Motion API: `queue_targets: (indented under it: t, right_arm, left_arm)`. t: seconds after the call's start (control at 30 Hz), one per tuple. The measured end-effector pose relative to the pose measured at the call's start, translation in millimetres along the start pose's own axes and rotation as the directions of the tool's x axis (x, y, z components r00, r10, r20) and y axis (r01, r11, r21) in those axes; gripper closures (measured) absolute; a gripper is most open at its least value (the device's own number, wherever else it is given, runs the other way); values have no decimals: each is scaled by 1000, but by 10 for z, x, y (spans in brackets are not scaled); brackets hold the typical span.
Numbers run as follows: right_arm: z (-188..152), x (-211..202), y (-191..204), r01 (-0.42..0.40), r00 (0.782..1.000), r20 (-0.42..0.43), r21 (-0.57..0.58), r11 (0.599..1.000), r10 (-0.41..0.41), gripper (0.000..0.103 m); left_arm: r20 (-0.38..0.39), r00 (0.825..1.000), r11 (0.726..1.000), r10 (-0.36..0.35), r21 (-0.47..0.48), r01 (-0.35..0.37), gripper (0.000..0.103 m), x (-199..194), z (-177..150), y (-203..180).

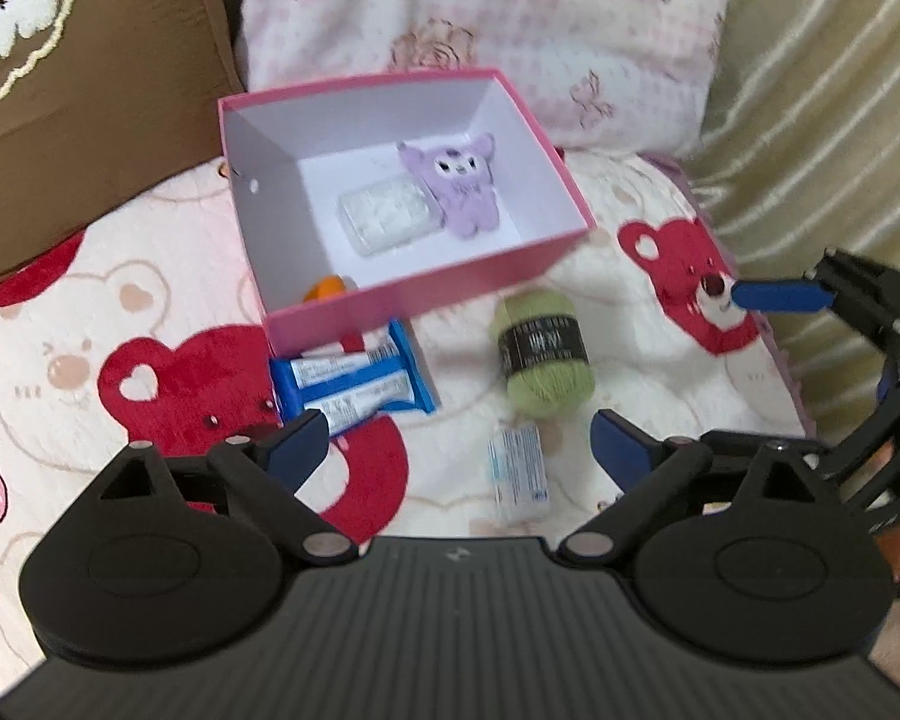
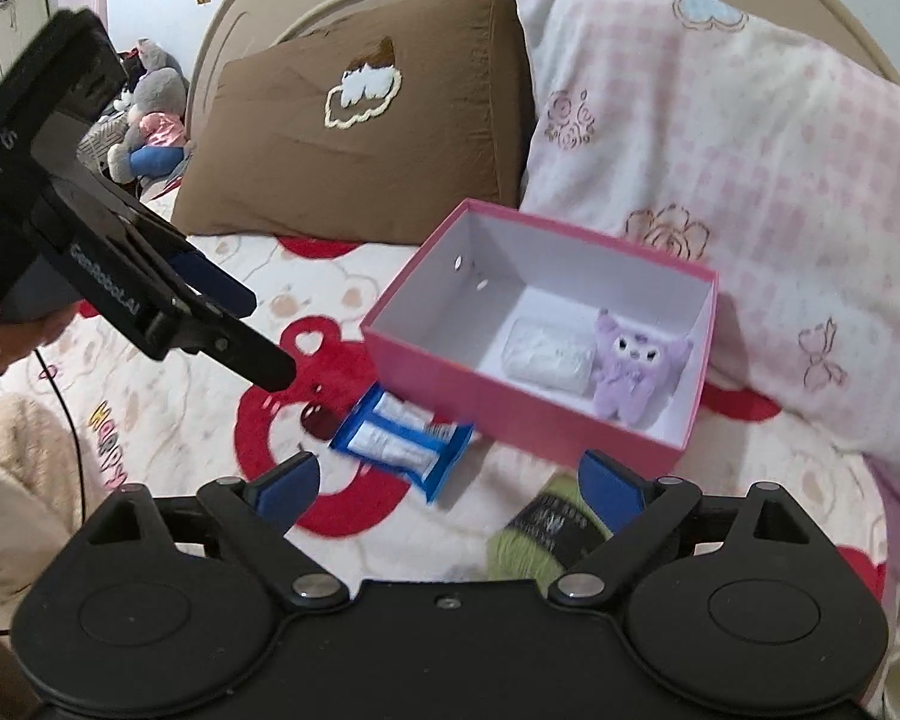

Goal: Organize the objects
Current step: 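Withdraw both tools up and out of the pink box, then move both grippers to the white package and close them on it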

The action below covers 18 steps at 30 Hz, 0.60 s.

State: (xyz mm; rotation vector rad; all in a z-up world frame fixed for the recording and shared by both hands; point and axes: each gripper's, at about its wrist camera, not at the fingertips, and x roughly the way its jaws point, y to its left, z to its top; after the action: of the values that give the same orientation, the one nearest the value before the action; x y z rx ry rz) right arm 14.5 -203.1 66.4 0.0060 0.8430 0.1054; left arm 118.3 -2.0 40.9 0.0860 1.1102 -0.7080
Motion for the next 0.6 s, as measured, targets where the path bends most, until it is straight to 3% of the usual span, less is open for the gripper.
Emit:
queue_targets:
  t: [0.13,0.27,0.47,0.6]
  right_arm:
    - [-116,-87,39,-1,999,-37,-32,1000,0,8]
    - [-289,-117,100,53,994,-85,-161,986,-67,8]
    - [-553,-116,163,1,988,-148,-239,971,-37,8]
    - [-661,-55,205,-11,987,-156,-292,956,-37,8]
  left_arm:
    - [27,999,999,-31,11,31,8,53,-50,-92]
    - [39,995,996,-90,5,90,8,132,-72,-180]
    - [-3,994,994,-108,30,108,9,395,-271,-325]
    - [-9,997,996,-81,40,81,10,613,-473,-367]
